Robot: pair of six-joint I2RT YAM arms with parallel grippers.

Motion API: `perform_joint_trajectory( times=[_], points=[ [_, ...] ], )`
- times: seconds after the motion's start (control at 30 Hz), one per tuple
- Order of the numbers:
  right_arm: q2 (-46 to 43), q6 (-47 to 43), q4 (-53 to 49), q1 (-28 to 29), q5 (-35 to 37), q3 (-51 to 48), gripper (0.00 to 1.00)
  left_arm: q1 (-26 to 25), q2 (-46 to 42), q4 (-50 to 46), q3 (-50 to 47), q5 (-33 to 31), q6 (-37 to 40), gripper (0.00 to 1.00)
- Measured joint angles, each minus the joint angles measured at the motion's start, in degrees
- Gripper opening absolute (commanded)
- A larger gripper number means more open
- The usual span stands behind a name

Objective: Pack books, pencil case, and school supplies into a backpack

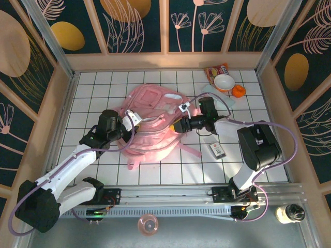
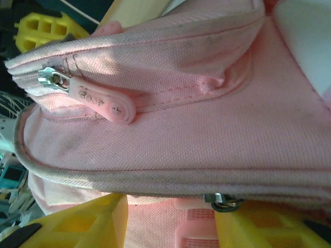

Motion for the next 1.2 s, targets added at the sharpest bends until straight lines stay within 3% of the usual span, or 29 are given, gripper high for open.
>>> perform_joint_trajectory(
  times=[0.23,0.4,0.63,0.8,1.13,1.2],
  points=[
    [-0.2,8.5,9.6,-0.8,2.8,-3.5,0.44,0.0,-0.5,0.6,-0.3,0.9,-1.1,0.00],
    [-0.4,15.2,17.2,-1.7,5.2,-5.5,0.13,0.0,-1.2,1.7,-1.2,1.6,-2.6,0.00],
    [-1.7,18.5,19.4,-2.0,6.1,-6.6,0.00,-0.1,-1.5,2.9,-1.9,-0.1,-4.5,0.00],
    [-3.7,18.0,16.9,-1.6,6.7,-6.5,0.00,-0.6,-1.1,3.1,-1.9,-3.1,-5.0,0.00],
    [-6.6,12.2,1.5,4.3,8.6,-1.6,0.00,-2.1,2.2,6.5,-1.9,-10.4,-7.2,0.00],
    [-7.2,12.0,0.2,4.4,8.9,-1.6,0.06,-2.4,2.3,7.3,-2.0,-9.9,-7.5,0.00]
  ],
)
